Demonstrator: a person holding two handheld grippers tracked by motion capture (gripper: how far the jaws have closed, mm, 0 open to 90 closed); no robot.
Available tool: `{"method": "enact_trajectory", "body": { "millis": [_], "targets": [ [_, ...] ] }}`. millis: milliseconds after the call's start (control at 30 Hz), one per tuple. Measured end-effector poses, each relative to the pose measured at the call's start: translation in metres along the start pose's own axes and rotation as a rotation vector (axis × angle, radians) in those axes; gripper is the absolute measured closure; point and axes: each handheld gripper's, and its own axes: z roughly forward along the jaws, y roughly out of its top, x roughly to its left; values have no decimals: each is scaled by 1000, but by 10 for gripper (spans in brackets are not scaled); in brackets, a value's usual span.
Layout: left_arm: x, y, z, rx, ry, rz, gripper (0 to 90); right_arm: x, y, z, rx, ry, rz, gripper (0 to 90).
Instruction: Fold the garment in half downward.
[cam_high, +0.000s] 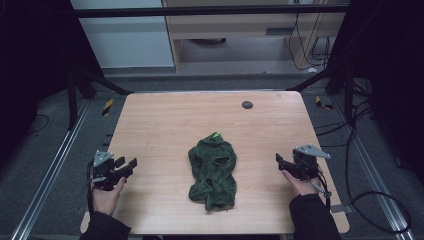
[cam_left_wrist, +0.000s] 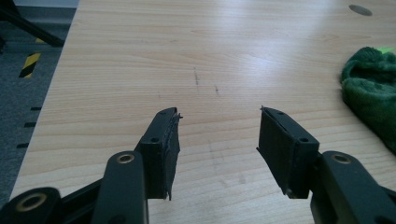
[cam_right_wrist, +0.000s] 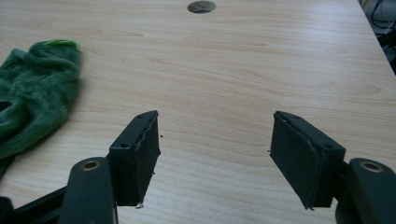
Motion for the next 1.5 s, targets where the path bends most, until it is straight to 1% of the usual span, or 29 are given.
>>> {"method": "enact_trajectory", "body": {
  "millis": [33, 133, 200, 233, 267, 300, 333, 367, 400, 433, 467, 500, 567, 667, 700, 733, 767, 833, 867, 933, 1000, 1100, 1167, 1200, 1267, 1333, 1367, 1400, 1500],
  "targets": [
    [0, 0, 0, 0, 0, 0, 472, 0, 0, 0, 0, 0, 0, 327],
    [-7, 5, 5, 11, -12, 27, 470, 1, 1, 2, 8, 23, 2, 326],
    [-8, 8, 7, 14, -15, 32, 467, 2, 3, 4, 18, 22, -1, 327],
    [-9, 11, 8, 11, -22, 38, 463, 3, 4, 5, 18, 23, -7, 327],
    [-12, 16, 11, 10, -26, 47, 445, 4, 8, 7, 29, 25, -28, 327],
    [-12, 16, 11, 10, -26, 47, 432, 4, 8, 7, 29, 25, -28, 327],
    [-14, 24, 13, -4, -38, 52, 423, 7, 14, 6, 18, 38, -33, 334],
    [-14, 24, 13, -4, -38, 52, 418, 7, 14, 6, 18, 38, -33, 334],
    [-18, 31, 15, -14, -43, 60, 412, 10, 20, 6, 16, 56, -48, 335],
    [-18, 31, 15, -14, -43, 60, 407, 10, 20, 6, 16, 56, -48, 335],
    [-20, 36, 18, -34, -53, 65, 399, 11, 26, 7, 11, 54, -61, 336],
    [-20, 36, 18, -34, -53, 65, 391, 12, 28, 7, 9, 57, -60, 337],
    [-25, 42, 22, -52, -50, 93, 384, 12, 31, 9, 4, 57, -60, 338],
    [-31, 48, 28, -48, -60, 117, 368, 17, 41, 14, -8, 72, -54, 349],
    [-35, 52, 33, -42, -70, 137, 362, 18, 44, 15, -14, 72, -58, 350],
    [-37, 54, 35, -42, -73, 145, 357, 19, 47, 16, -17, 74, -61, 351],
    [-37, 54, 35, -42, -73, 145, 354, 19, 47, 16, -17, 74, -61, 351],
    [-41, 60, 40, -36, -82, 156, 344, 22, 52, 18, -24, 79, -61, 358],
    [-44, 65, 44, -35, -102, 153, 344, 25, 58, 20, -33, 75, -69, 367],
    [-47, 69, 48, -44, -126, 154, 341, 27, 62, 22, -40, 68, -71, 373],
    [-50, 71, 50, -46, -130, 157, 341, 29, 64, 24, -45, 67, -73, 377],
    [-60, 79, 58, -39, -129, 190, 346, 34, 70, 31, -48, 76, -75, 389],
    [-62, 80, 60, -30, -135, 195, 347, 35, 72, 33, -44, 77, -81, 391],
    [-67, 83, 63, -25, -139, 201, 346, 38, 74, 36, -49, 78, -84, 396],
    [-69, 83, 65, -27, -146, 200, 347, 40, 76, 38, -48, 89, -82, 399],
    [-75, 85, 71, -24, -152, 213, 348, 43, 78, 40, -50, 88, -85, 402],
    [-75, 85, 71, -24, -152, 213, 349, 43, 78, 40, -50, 88, -85, 402],
    [-79, 85, 73, -31, -167, 209, 355, 45, 80, 43, -56, 93, -85, 404],
    [-86, 84, 78, -25, -183, 219, 359, 48, 82, 45, -57, 102, -88, 405]
  ]
}}
